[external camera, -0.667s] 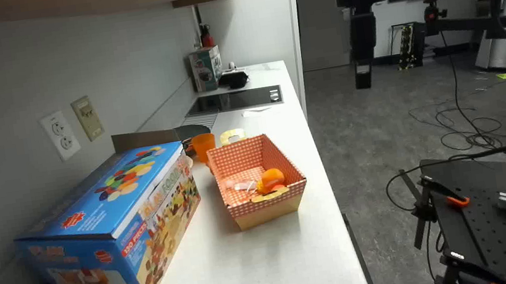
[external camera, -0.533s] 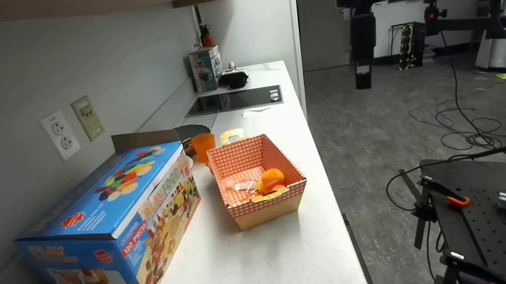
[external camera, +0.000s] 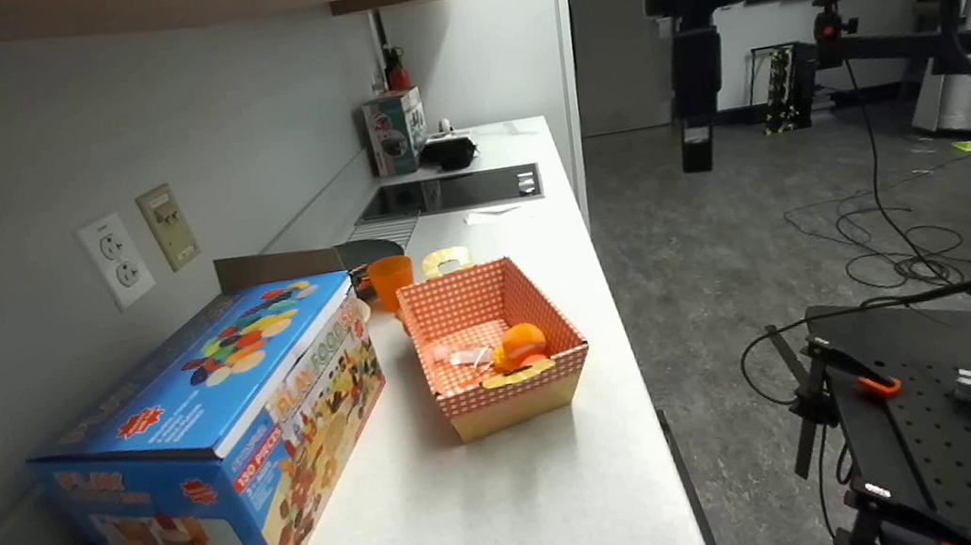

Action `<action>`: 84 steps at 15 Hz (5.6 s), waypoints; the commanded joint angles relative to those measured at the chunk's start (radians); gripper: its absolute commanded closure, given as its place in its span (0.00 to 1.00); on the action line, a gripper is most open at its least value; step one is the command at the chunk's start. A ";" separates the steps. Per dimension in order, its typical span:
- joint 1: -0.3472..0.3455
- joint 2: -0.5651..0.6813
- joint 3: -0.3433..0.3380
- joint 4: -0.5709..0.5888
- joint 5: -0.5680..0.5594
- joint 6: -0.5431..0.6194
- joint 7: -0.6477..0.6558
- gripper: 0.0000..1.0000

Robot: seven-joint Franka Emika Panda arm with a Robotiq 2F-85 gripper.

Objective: Open the top right cabinet door

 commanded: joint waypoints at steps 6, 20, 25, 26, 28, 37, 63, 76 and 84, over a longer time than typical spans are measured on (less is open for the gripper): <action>0.002 0.000 -0.002 0.002 -0.001 -0.002 0.000 0.00; -0.009 -0.030 0.024 0.042 -0.031 -0.046 0.045 0.00; -0.008 -0.125 0.072 0.137 -0.141 -0.117 0.076 0.00; -0.009 -0.140 0.084 0.163 -0.168 -0.109 0.079 0.00; -0.002 -0.159 0.100 0.219 -0.215 -0.077 0.066 0.00; 0.002 -0.150 0.105 0.315 -0.236 0.130 0.060 0.00; -0.085 0.455 0.065 0.749 -0.355 0.589 0.187 0.00; -0.119 0.399 0.039 0.677 -0.679 0.547 0.464 0.00; -0.170 0.097 0.042 0.404 -0.660 0.444 0.639 0.00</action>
